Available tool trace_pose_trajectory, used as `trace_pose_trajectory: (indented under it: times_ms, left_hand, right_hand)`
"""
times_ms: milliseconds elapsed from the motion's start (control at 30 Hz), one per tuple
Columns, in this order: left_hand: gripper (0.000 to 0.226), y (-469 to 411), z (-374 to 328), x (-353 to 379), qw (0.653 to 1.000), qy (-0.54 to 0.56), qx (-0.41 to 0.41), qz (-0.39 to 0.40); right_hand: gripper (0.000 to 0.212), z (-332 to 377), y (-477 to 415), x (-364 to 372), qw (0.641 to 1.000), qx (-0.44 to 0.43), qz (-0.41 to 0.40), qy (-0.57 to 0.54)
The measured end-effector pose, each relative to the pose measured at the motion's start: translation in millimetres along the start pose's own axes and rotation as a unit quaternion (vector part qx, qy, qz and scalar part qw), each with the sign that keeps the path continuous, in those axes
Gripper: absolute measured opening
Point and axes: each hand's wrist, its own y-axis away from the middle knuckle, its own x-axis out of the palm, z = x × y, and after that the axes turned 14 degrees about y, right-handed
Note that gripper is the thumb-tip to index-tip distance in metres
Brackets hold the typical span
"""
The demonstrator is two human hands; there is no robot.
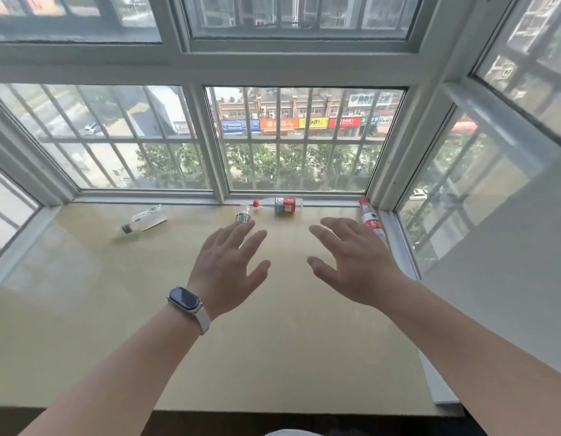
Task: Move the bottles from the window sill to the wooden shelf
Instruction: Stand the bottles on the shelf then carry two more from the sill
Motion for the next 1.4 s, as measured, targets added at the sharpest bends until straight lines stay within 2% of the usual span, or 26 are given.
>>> trace_pose_trajectory:
  times_ms: [333, 600, 833, 1033, 1200, 1400]
  left_hand:
    - [0.057, -61.7, -23.3, 16.3, 0.999, -0.048, -0.003, 0.018]
    - [0.057, -125.8, -48.3, 48.1, 0.996, -0.07, -0.014, 0.048]
    - [0.059, -161.2, -32.6, 47.2, 0.995, -0.078, -0.038, 0.049]
    - [0.058, -196.0, -20.0, 63.5, 0.995, -0.073, 0.001, 0.073]
    - [0.058, -231.7, 13.5, 91.7, 0.992, -0.062, 0.02, 0.111]
    - [0.061, -288.0, 36.0, 157.2, 0.985, -0.043, 0.046, 0.161]
  right_hand:
    - [0.068, -62.5, -20.8, 26.3, 1.0, 0.001, 0.02, -0.017]
    - [0.064, -114.6, -53.1, 58.8, 0.998, 0.01, 0.047, -0.046]
    - [0.063, -150.1, -70.5, 67.9, 0.997, 0.017, 0.055, -0.045]
    - [0.066, -166.7, -94.2, 84.7, 0.996, 0.028, 0.076, -0.028]
    - [0.065, -176.5, -115.6, 110.8, 0.992, 0.06, 0.109, -0.028]
    - [0.081, -211.4, -146.8, 163.9, 0.983, 0.114, 0.142, -0.037]
